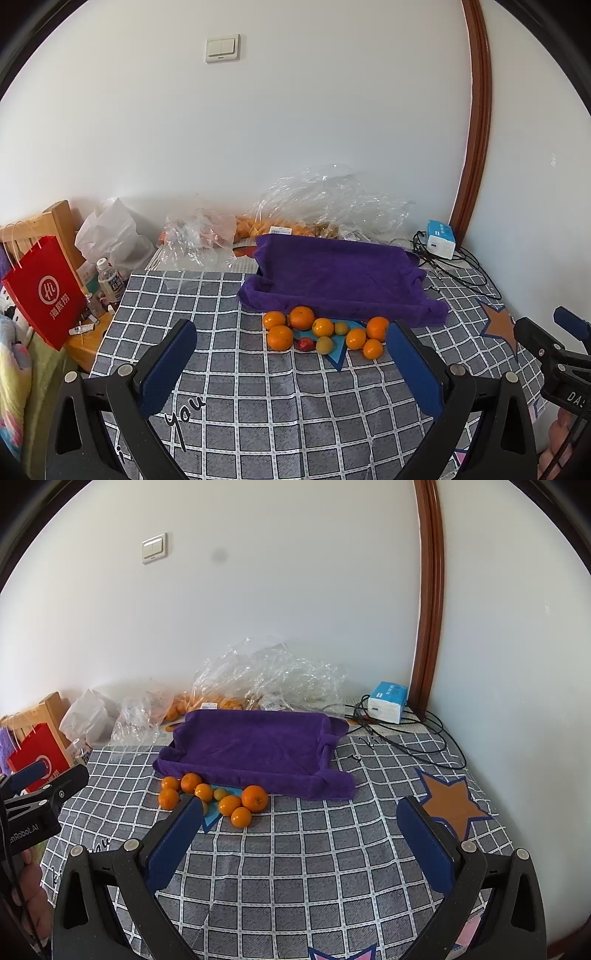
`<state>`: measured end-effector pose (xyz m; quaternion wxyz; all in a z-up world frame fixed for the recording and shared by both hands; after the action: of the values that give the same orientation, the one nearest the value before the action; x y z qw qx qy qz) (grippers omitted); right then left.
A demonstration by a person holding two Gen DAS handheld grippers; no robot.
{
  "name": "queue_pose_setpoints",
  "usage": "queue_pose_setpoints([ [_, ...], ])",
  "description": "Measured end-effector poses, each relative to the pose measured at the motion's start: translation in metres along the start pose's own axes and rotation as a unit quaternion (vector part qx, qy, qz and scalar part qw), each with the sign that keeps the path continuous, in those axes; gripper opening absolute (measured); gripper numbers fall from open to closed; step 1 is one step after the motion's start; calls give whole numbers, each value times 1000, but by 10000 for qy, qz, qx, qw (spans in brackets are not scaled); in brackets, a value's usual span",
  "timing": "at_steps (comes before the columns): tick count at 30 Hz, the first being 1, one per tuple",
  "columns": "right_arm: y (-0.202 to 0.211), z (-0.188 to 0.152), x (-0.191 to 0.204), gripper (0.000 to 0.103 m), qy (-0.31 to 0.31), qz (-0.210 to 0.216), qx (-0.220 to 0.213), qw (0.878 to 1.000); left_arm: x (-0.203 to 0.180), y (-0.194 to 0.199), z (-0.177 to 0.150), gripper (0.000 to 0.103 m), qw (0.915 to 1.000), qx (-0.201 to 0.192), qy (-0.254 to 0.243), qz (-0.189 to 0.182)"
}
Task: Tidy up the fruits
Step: 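Move both grippers toward the oranges in front of the purple towel, then close the right gripper on a large orange while the left gripper grasps another orange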
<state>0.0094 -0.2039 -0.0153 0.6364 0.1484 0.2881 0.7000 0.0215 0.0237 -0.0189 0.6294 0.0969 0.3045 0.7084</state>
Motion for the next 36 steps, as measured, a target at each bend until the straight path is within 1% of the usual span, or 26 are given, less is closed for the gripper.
queue_pose_setpoints([
  [3, -1, -1, 0, 103, -5, -10, -16, 10000, 0, -4, 1, 103, 10000, -2, -8, 33],
  [6, -8, -3, 0, 103, -8, -55, 112, 9999, 2, -9, -1, 103, 10000, 22, 1, 50],
  [11, -21, -5, -2, 103, -66, -62, 207, 9997, 6, -23, -3, 103, 9999, 111, 59, 113],
  [15, -33, -8, 1, 103, 60, 53, 71, 9999, 11, -37, -9, 103, 9999, 131, 79, 81],
  [18, -47, -10, 5, 103, 154, -10, -25, 9999, 17, -53, -15, 103, 9997, 208, 138, 69],
  [21, -66, -17, 6, 103, 158, 53, -49, 9998, 25, -70, -22, 103, 9993, 311, 208, 66],
  [24, -94, -25, 11, 103, 197, 437, 64, 9988, 32, -84, -28, 103, 9990, 390, 218, 96],
  [27, -121, -33, 15, 103, 163, 448, 274, 9985, 44, -102, -33, 103, 9980, 510, 326, 201],
  [29, -138, -39, 17, 102, 185, 505, 474, 9974, 54, -115, -38, 95, 9961, 711, 511, 69],
  [31, -152, -44, 21, 99, 160, 678, 544, 9961, 63, -127, -44, 94, 9942, 881, 618, -11],
  [32, -157, -47, 22, 98, 124, 729, 569, 9956, 66, -133, -47, 94, 9938, 930, 607, 14],
  [33, -163, -49, 24, 95, 87, 767, 611, 9951, 70, -140, -50, 94, 9934, 984, 581, 88],
  [35, -175, -52, 29, 86, 39, 799, 698, 9944, 77, -150, -56, 94, 9928, 1049, 550, 196],
  [36, -179, -53, 32, 77, 29, 825, 741, 9938, 81, -155, -58, 93, 9921, 1087, 559, 267],
])
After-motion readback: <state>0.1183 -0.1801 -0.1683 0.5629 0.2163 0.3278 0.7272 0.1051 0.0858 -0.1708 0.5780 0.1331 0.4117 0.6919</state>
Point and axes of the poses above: each gripper's, at about its wrist camera, not at the fingertips, and y roughly against the way its jaws point, x to its left, z to its top, the point moved 3 cm from there along -y, roughly the way its jaws point, and after that the axes turned 15 degrees about y, right-handed, at the moved point
